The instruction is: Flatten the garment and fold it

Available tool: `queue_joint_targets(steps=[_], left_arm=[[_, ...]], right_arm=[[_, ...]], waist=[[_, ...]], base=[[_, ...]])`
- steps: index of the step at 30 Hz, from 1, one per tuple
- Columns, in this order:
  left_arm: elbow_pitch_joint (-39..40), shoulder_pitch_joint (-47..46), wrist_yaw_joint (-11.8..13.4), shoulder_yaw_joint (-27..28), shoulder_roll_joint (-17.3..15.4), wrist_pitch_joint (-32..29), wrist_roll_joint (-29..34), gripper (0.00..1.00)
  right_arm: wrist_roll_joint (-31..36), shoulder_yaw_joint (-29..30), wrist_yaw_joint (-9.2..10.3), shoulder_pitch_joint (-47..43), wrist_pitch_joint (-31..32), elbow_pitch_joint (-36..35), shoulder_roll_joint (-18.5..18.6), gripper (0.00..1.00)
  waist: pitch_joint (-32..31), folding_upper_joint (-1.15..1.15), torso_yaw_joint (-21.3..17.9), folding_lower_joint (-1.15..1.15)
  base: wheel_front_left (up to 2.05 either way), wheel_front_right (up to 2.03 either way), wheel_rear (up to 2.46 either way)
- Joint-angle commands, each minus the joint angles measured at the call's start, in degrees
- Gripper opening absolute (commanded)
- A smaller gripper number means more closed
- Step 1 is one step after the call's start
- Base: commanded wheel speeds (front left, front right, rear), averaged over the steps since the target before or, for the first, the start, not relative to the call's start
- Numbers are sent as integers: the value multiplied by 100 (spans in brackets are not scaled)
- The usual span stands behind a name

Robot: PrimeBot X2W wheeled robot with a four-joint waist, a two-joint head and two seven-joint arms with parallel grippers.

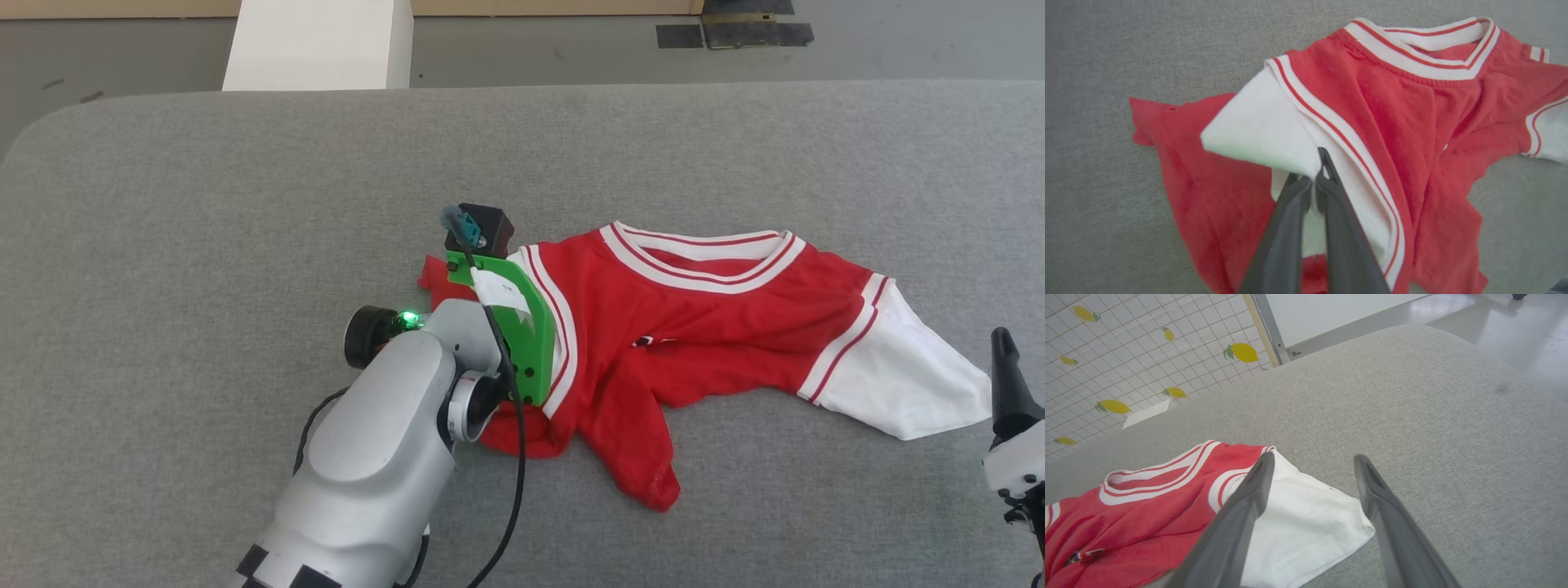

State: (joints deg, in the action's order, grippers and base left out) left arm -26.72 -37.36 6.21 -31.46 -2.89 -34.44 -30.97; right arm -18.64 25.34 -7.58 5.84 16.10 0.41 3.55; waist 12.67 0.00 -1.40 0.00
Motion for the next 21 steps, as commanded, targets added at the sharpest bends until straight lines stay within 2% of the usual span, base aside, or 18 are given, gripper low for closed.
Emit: queue_joint_targets(steps=[1,5,9,16,18,21], left_arm=[[12,-119,35,6,1,100,-50,0],[166,-171,113,138,-2,395,-118,0],[464,-164,330,408,-170,713,-91,0],[944,590,1108,1037,-959,730,-28,0],[1049,962,1300,1199,-1094,663,-109,0],[1072,1538,1419,1250,-1156,474,-265,0]], right_arm=[[17,-27,9,82,-45,27,-8,100],[32,-49,9,45,-35,69,-10,100],[62,-38,9,-15,-21,75,-13,100],[72,-165,9,-63,48,50,-5,100],[70,-220,9,-66,59,43,-7,100],[58,-276,9,-57,73,40,-10,100]], waist=[[-18,0,33,0],[-85,0,161,0],[-188,0,338,0],[-314,0,597,0],[-314,0,639,0],[-302,0,687,0]], base=[[0,0,0],[0,0,0],[0,0,0],[0,0,0],[0,0,0],[0,0,0]])
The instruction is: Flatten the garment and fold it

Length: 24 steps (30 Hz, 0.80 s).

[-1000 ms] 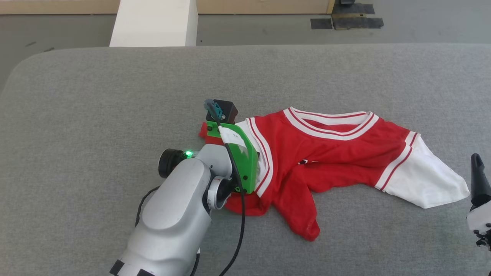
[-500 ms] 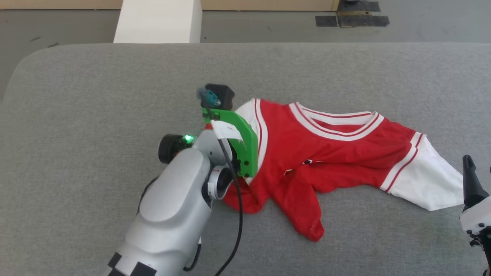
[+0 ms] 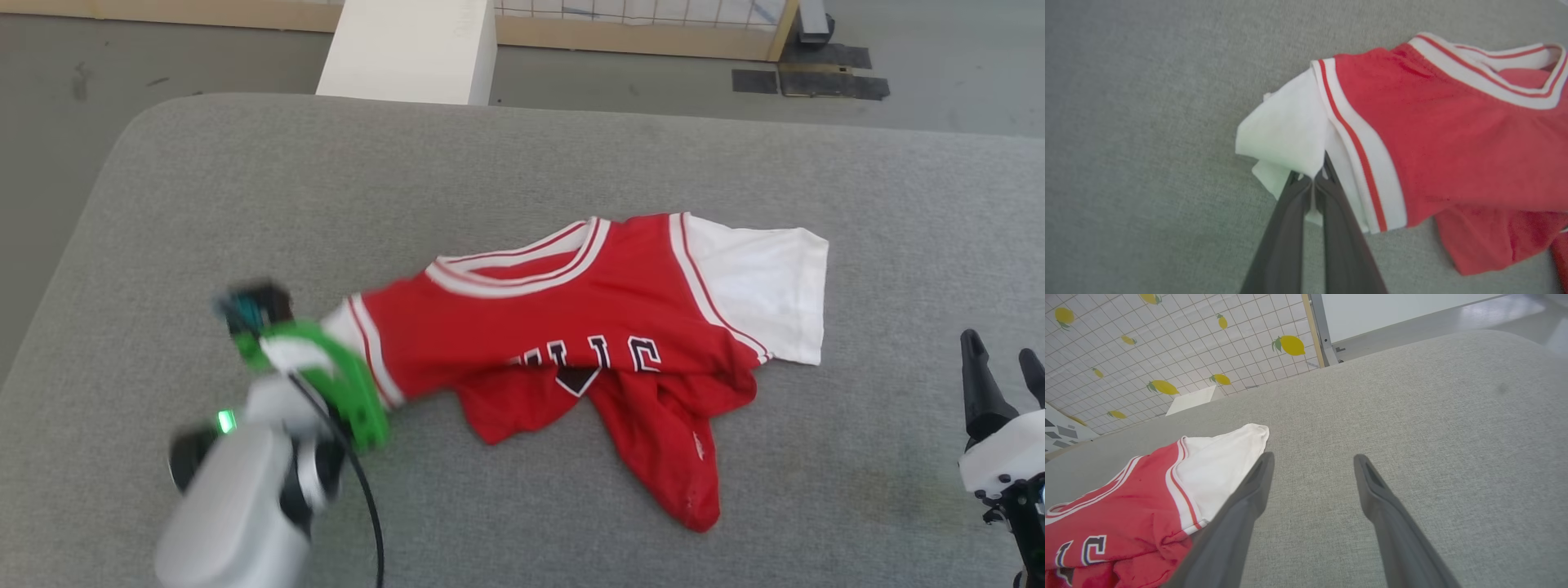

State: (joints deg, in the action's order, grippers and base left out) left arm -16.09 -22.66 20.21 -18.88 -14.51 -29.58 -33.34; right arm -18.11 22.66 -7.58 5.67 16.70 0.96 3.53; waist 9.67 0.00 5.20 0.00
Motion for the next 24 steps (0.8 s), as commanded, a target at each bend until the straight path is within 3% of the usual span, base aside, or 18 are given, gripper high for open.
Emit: queue_joint_targets(steps=[1,4,5,6,11,19,24], left_arm=[[-8,256,19,-20,30,-78,-106,0],[-54,669,-17,36,202,-36,-369,0],[-21,717,-31,91,251,52,-432,26],[40,762,-37,163,281,206,-466,100],[642,974,-204,667,277,1310,-548,100],[1374,1828,-436,1091,84,3966,232,100],[1348,2059,-439,1124,308,4412,559,100]], right_arm=[[5,-30,9,-35,21,-13,-5,100],[10,-67,9,-33,25,19,-3,100],[12,-73,9,-40,24,30,-3,100],[15,-80,9,-50,24,42,-4,100],[20,-120,9,-95,18,95,-10,100],[32,-293,9,-113,86,158,10,100],[138,-527,9,186,397,299,235,100]], waist=[[7,0,41,0],[-16,0,85,0],[-36,0,92,0],[-61,0,99,0],[-178,0,93,0],[-199,0,114,0],[-70,0,227,0]], base=[[0,0,0],[0,0,0],[0,0,0],[0,0,0],[0,0,0],[0,0,0],[0,0,0]])
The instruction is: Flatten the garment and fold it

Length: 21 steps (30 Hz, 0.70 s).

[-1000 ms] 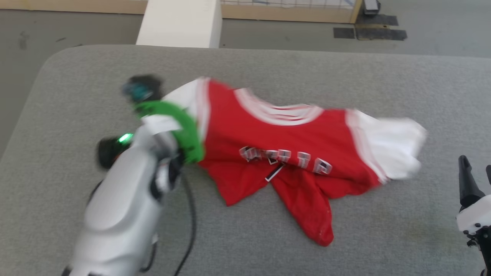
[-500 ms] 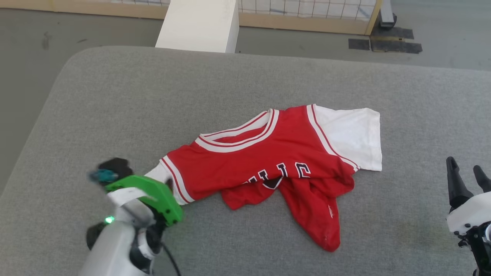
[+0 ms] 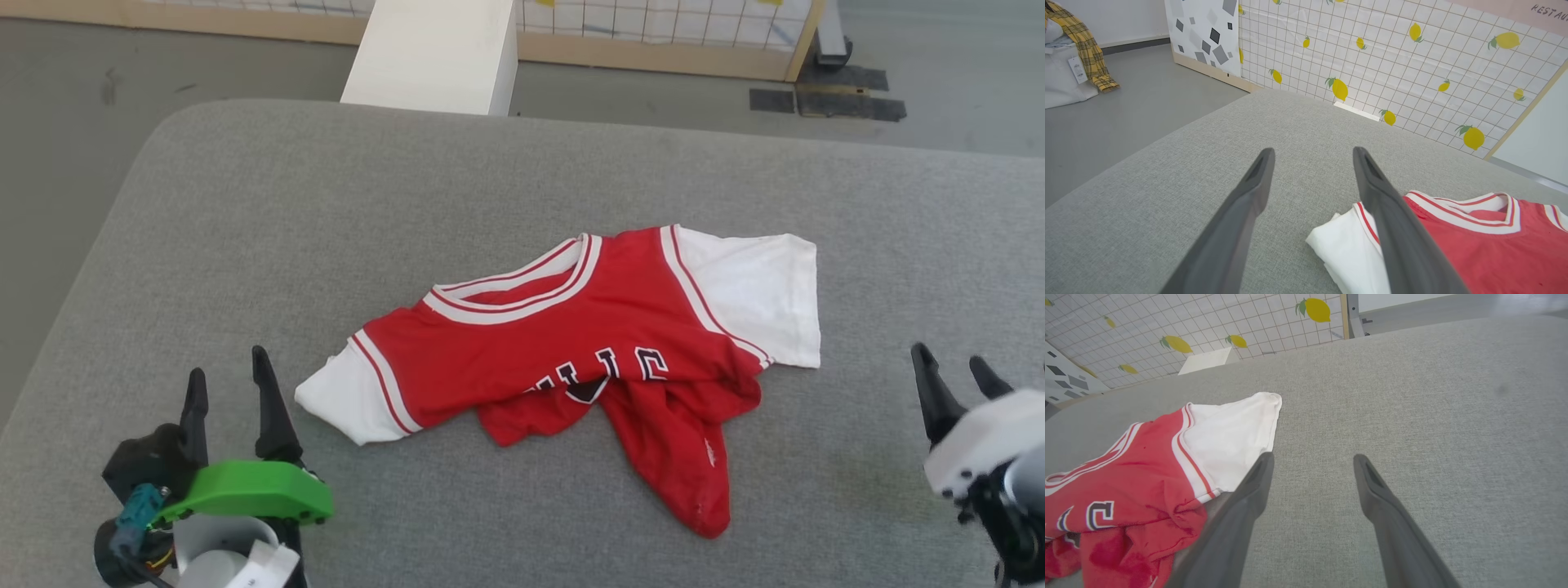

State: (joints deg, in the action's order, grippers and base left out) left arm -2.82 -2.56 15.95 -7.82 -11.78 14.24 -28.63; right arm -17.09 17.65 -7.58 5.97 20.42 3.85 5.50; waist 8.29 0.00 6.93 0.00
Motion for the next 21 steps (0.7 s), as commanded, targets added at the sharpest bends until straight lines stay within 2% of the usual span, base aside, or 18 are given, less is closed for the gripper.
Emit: queue_joint_targets(steps=[1,6,11,15,21], left_arm=[[32,70,-17,47,113,52,146,100],[249,-11,-142,193,446,72,549,100],[398,-160,-296,236,715,74,861,100],[397,-261,-404,207,836,74,879,100],[436,-388,-465,103,884,75,955,100]], right_arm=[[63,-109,9,300,145,82,106,100],[284,-675,9,1178,633,563,584,100],[484,-1152,9,2210,1248,1335,922,100],[753,-1442,9,2854,1634,1889,1151,100],[1069,-1787,9,3361,2019,2497,1418,100]], waist=[[111,0,79,0],[409,0,238,0],[781,0,495,0],[1040,0,707,0],[1369,0,968,0]], base=[[0,0,0],[0,0,0],[0,0,0],[0,0,0],[0,0,0]])
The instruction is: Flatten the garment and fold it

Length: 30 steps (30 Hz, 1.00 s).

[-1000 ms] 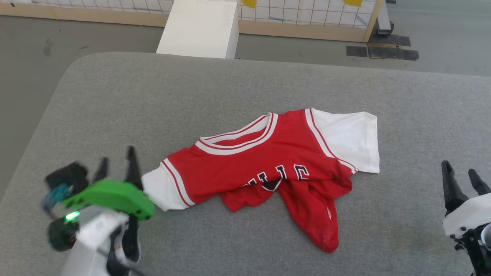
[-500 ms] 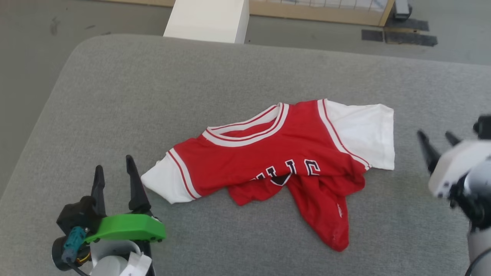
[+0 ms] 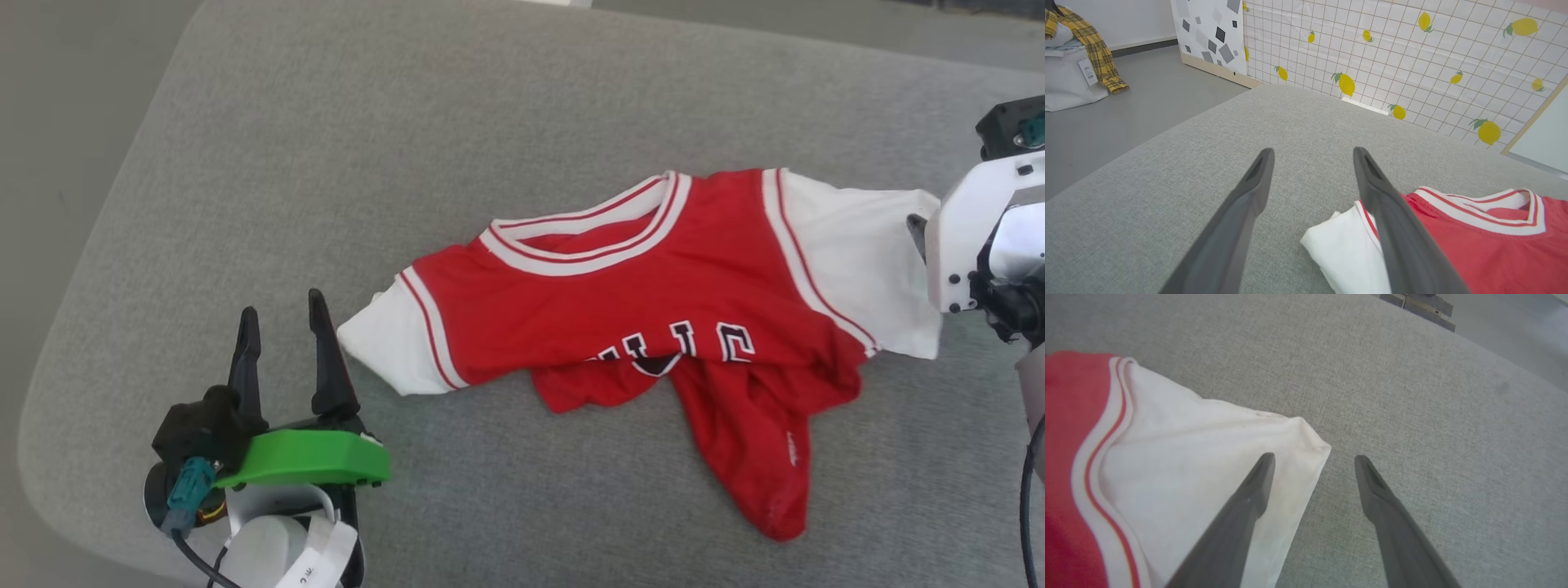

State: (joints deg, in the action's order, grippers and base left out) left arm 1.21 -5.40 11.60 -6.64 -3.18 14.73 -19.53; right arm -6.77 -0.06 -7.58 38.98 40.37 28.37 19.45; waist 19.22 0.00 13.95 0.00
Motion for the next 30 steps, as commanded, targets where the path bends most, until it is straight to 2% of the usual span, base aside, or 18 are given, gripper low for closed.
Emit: queue_joint_targets(steps=[1,8,9,10,13,21,26,30], left_arm=[[62,-114,-14,-46,26,26,36,100],[108,-181,113,-184,29,27,-33,100],[97,-185,119,-184,29,27,-32,100],[78,-185,118,-184,29,27,-35,100],[34,-180,100,-170,29,27,-37,100],[-207,-106,-38,-36,30,27,22,100],[-455,-5,-146,-74,30,24,-17,100],[-819,-303,-335,-177,-112,-443,-111,100]], right_arm=[[65,-70,9,92,67,114,53,100],[-167,-671,9,73,459,491,199,100],[-238,-707,9,65,506,507,211,91],[-340,-736,9,61,513,496,220,0],[-650,-708,9,47,398,400,282,0],[-1246,458,9,-431,-443,-108,521,0],[-1334,1156,9,-1096,-652,-573,416,0],[-1329,1415,9,-1606,-645,-1081,263,0]], waist=[[313,0,292,0],[348,0,298,0],[318,0,274,0],[278,0,242,0],[143,0,150,0],[-276,0,-154,0],[-457,0,-329,0],[-493,0,-427,0]], base=[[0,0,0],[0,0,0],[0,0,0],[0,0,0],[0,0,0],[0,0,0],[0,0,0],[0,0,0]])
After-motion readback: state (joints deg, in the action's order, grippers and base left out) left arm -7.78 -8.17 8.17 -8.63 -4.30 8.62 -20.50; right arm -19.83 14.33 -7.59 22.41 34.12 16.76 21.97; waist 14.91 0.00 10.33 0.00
